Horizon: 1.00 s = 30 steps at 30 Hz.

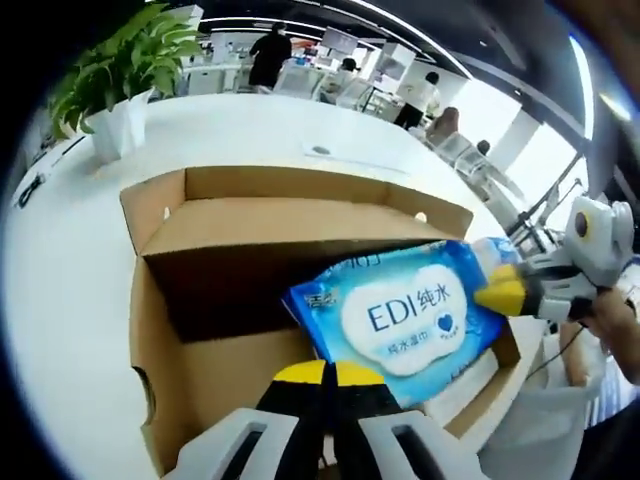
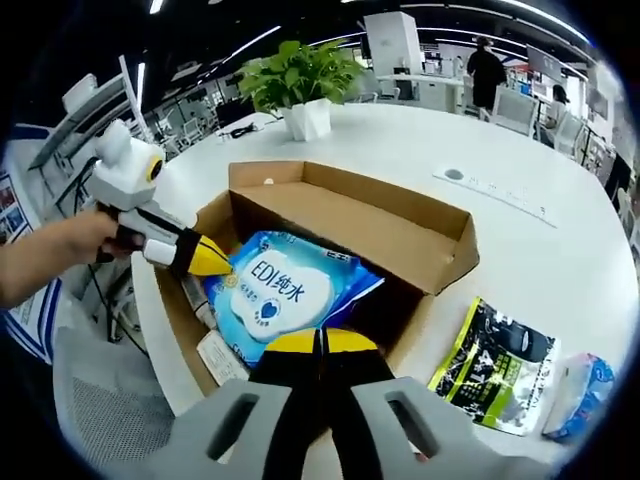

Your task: Operate the shoe box by opening the lid, removing the specified soft item, and placing it in the target area until the item is outside and the box remains undamaged.

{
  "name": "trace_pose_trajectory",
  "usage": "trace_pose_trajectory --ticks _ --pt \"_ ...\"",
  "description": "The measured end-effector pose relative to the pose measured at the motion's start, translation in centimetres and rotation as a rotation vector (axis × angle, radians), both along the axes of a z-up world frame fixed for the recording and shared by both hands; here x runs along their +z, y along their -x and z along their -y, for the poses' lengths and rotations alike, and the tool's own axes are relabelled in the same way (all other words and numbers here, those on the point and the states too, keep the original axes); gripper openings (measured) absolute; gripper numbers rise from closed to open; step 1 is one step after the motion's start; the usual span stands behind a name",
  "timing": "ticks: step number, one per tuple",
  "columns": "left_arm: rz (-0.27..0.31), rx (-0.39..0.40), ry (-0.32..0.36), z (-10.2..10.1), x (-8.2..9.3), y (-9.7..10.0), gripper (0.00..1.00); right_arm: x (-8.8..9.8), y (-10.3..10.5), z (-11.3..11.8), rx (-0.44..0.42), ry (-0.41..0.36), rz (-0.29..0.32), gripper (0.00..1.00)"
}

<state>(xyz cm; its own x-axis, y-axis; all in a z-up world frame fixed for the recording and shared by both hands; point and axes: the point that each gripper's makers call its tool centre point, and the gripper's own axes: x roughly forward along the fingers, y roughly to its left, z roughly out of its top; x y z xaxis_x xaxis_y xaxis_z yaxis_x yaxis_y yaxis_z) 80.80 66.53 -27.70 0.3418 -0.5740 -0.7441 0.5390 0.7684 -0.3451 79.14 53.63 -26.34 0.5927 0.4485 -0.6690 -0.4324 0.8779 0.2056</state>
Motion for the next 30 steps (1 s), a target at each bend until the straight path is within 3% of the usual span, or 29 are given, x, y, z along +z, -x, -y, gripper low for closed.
trace_pose_trajectory --ticks 18,30 --pt "0.080 -0.023 0.059 0.6 4.2 0.5 0.00 2.4 0.6 0.7 -0.038 -0.047 0.031 0.00" --pt "0.114 -0.046 0.093 2.5 6.7 0.9 0.00 4.1 0.6 2.4 -0.087 -0.077 0.049 0.00"
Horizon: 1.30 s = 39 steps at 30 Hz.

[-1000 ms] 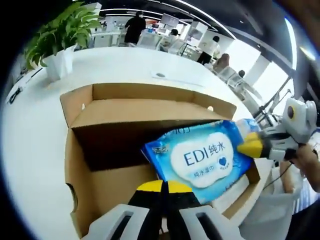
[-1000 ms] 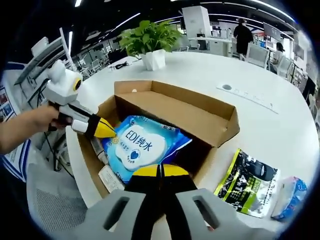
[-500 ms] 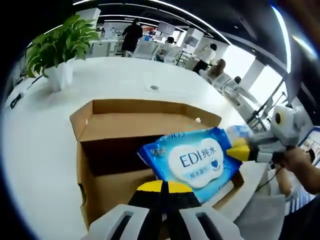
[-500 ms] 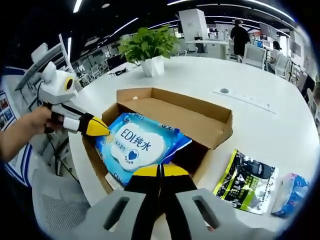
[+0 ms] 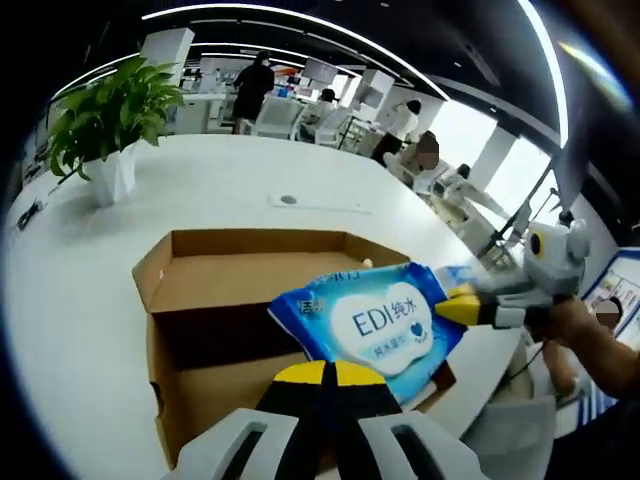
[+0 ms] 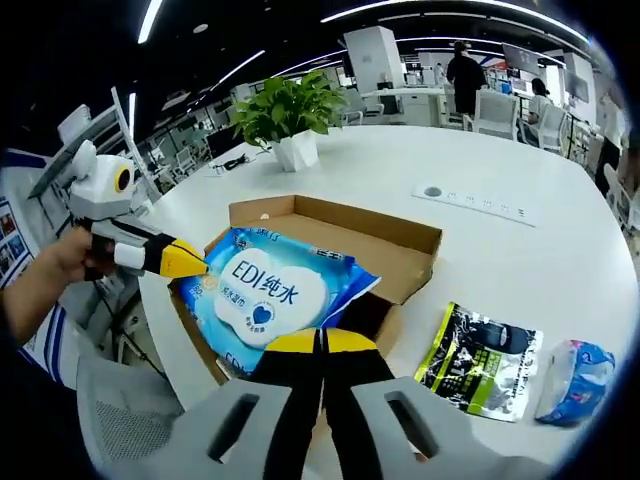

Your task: Operate the shoe box by opening the lid, removing the specified soft item, and placing it in the target area until the item is outside and the box remains undamaged.

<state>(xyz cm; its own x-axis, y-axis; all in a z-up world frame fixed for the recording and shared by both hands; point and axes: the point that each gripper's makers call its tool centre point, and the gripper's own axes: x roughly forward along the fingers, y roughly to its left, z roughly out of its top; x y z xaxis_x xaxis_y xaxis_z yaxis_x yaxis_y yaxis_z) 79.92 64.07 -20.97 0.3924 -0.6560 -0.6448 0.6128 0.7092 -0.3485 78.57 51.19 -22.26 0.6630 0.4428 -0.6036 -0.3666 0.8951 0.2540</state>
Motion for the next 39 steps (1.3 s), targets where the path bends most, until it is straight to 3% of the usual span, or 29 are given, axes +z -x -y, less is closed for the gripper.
trace_pose_trajectory --ticks 14,39 --pt "0.016 -0.052 0.024 3.4 1.4 0.3 0.00 0.8 0.9 3.3 -0.060 -0.001 0.004 0.00" --pt "-0.007 -0.166 0.042 11.0 1.2 2.2 0.00 0.6 2.8 11.0 -0.188 0.006 -0.012 0.00"
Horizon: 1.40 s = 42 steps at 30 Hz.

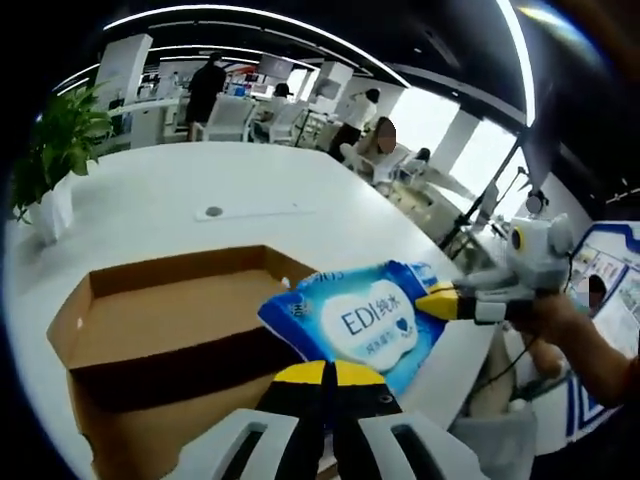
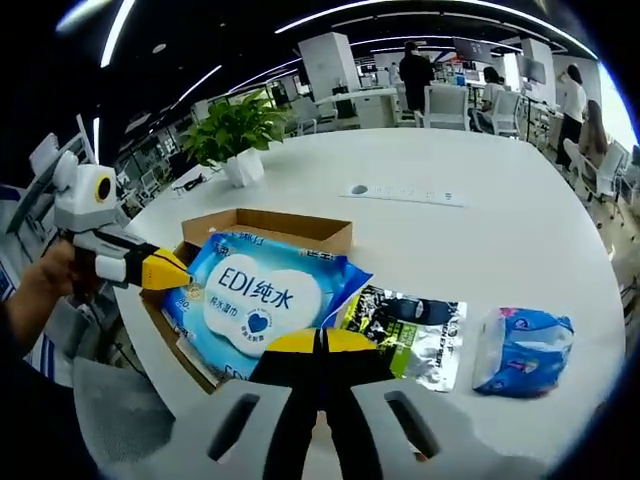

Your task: Operate the shoe box by opening the lid, removing the specified soft item, and placing it in the target area until the item is outside and the box remains undamaged.

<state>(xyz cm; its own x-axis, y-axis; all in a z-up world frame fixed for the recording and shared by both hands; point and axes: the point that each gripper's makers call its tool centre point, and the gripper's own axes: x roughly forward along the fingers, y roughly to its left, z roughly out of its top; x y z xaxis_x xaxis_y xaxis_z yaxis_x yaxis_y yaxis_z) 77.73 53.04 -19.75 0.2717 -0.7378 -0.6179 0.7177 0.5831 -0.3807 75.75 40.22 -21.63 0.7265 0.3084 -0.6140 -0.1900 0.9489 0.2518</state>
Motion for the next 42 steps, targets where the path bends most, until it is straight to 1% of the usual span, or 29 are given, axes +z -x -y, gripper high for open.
trace_pose_trajectory --ticks 6,9,14,17,19,23,26,33,35,37,39,42 --pt "-0.008 -0.025 -0.004 1.5 -0.3 0.6 0.00 -0.3 0.2 1.7 -0.023 0.007 -0.006 0.00" --pt "-0.012 -0.039 -0.002 2.4 -0.3 0.9 0.00 -0.2 0.9 2.3 -0.036 0.010 -0.008 0.00" --pt "-0.020 -0.062 0.004 4.0 -0.4 1.2 0.00 -0.2 1.3 3.7 -0.060 0.017 -0.011 0.00" --pt "-0.025 -0.073 0.007 4.8 -0.5 1.3 0.00 -0.3 1.2 4.9 -0.076 0.022 -0.012 0.00" --pt "-0.033 -0.080 0.008 5.3 -0.6 1.4 0.00 -0.2 1.4 5.0 -0.086 0.025 -0.013 0.00" --pt "-0.036 -0.098 0.006 6.3 -0.9 1.6 0.00 -0.3 1.4 6.1 -0.101 0.028 -0.015 0.00" --pt "-0.038 -0.106 0.004 6.9 -1.1 1.5 0.00 -0.5 1.3 7.3 -0.112 0.029 -0.018 0.00" --pt "-0.051 -0.116 0.000 8.4 -1.8 0.5 0.00 -0.9 0.9 8.3 -0.127 0.036 -0.023 0.00" --pt "-0.054 -0.120 -0.006 8.8 -2.0 0.2 0.00 -1.2 0.5 9.1 -0.130 0.036 -0.025 0.00" --pt "-0.056 -0.123 -0.010 9.1 -2.2 -0.1 0.00 -1.2 0.5 9.0 -0.139 0.026 -0.033 0.00" --pt "-0.059 -0.127 -0.017 9.5 -2.5 -0.3 0.00 -1.7 0.3 9.7 -0.146 0.021 -0.037 0.00" --pt "-0.064 -0.135 -0.030 10.2 -3.1 -0.6 0.00 -2.1 0.2 10.0 -0.148 0.029 -0.044 0.00"
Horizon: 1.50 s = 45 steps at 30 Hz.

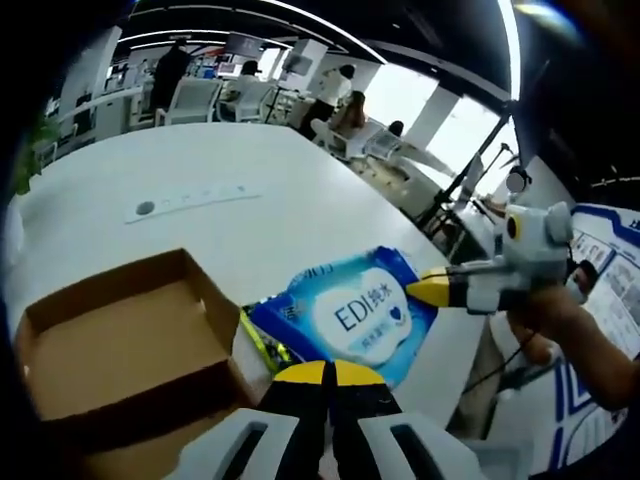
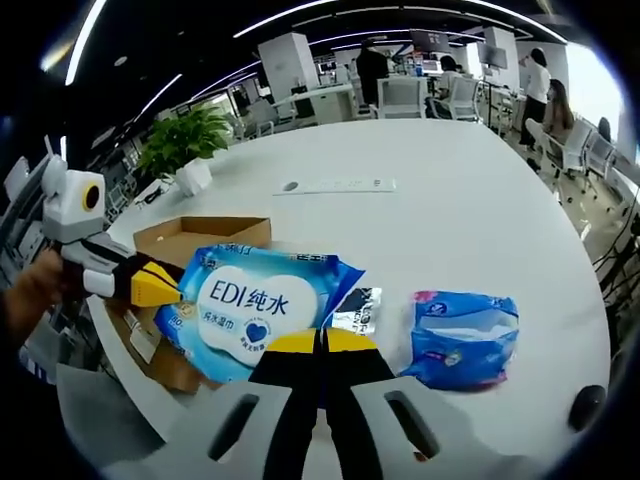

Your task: Operate the shoe box by opening the lid, removing the specified soft item, and placing it in the target area until the item is outside and the box remains undamaged.

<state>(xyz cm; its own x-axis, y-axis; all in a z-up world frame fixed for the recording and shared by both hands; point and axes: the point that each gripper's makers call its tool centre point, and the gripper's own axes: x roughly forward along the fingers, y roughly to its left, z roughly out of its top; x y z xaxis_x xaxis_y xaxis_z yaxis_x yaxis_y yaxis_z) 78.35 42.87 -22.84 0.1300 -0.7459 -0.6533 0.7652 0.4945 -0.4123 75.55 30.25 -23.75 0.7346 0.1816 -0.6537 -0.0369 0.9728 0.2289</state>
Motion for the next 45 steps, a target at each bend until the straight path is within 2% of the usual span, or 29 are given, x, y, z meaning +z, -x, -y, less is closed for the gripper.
trace_pose_trajectory --ticks 4,18,23,29,33,45 --pt "-0.005 -0.013 -0.022 0.7 -0.9 -0.4 0.00 -0.6 -0.1 0.3 0.001 0.009 -0.014 0.00" --pt "0.006 -0.020 -0.096 1.9 -3.3 -2.0 0.00 -4.3 -1.9 1.2 0.009 0.031 -0.064 0.00" --pt "0.013 -0.031 -0.125 2.4 -4.3 -2.1 0.00 -4.9 -1.5 1.5 -0.001 0.033 -0.075 0.00" --pt "0.019 -0.049 -0.161 2.6 -5.1 -2.0 0.00 -6.7 -2.0 2.0 -0.006 0.032 -0.094 0.00" --pt "0.025 -0.055 -0.184 2.6 -5.6 -2.2 0.00 -6.6 -1.9 1.8 -0.005 0.034 -0.102 0.00" --pt "0.042 -0.073 -0.226 2.8 -6.4 -2.5 0.00 -8.0 -2.3 1.9 0.002 0.049 -0.117 0.00"
